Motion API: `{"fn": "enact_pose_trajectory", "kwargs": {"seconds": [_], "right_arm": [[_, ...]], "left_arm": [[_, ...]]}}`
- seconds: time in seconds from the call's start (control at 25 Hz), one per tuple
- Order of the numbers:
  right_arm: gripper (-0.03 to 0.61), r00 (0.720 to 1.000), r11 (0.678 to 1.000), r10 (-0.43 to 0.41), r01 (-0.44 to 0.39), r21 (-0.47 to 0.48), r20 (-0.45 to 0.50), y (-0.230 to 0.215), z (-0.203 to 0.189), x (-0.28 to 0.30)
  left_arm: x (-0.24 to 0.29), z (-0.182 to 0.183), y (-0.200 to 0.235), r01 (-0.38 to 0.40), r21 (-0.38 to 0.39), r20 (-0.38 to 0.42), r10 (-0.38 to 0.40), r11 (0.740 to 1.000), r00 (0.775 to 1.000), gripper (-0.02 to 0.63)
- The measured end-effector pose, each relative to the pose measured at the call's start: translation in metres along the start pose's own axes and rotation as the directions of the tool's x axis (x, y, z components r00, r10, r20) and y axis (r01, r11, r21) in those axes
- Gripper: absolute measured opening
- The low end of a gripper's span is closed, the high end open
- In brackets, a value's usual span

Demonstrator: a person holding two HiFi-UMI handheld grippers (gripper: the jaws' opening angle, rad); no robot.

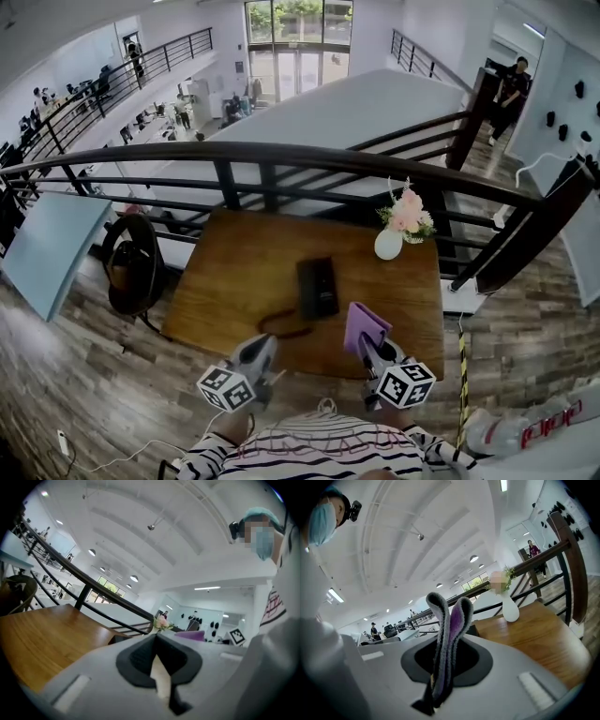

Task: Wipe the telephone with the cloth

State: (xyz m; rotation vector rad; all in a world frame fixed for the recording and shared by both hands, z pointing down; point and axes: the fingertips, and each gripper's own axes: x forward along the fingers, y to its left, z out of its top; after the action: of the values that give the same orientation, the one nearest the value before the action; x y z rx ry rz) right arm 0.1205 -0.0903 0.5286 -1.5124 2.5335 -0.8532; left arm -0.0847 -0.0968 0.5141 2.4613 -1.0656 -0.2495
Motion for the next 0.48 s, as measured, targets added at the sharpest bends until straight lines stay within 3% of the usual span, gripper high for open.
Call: {"fn": "enact_pose_trajectory", "kwargs": {"seconds": [0.28, 0.48], "right_arm": [[0.037, 0.998, 0.998, 0.050, -0.051, -0.032, -0.024, -0.052, 0.028, 0.008], [0.038, 0.997, 0.997, 0.068, -0.069, -0.031, -0.041, -0.073, 0.038, 0.016]], "left_arm": [[0.060, -0.015, -0.012, -0.024, -0.006, 0.028, 0.024, 1.000, 0.999, 0.002], [0.081, -0.028, -0.016, -0.042, -0.023, 0.001, 0.042, 0.999, 0.999, 0.002]]}}
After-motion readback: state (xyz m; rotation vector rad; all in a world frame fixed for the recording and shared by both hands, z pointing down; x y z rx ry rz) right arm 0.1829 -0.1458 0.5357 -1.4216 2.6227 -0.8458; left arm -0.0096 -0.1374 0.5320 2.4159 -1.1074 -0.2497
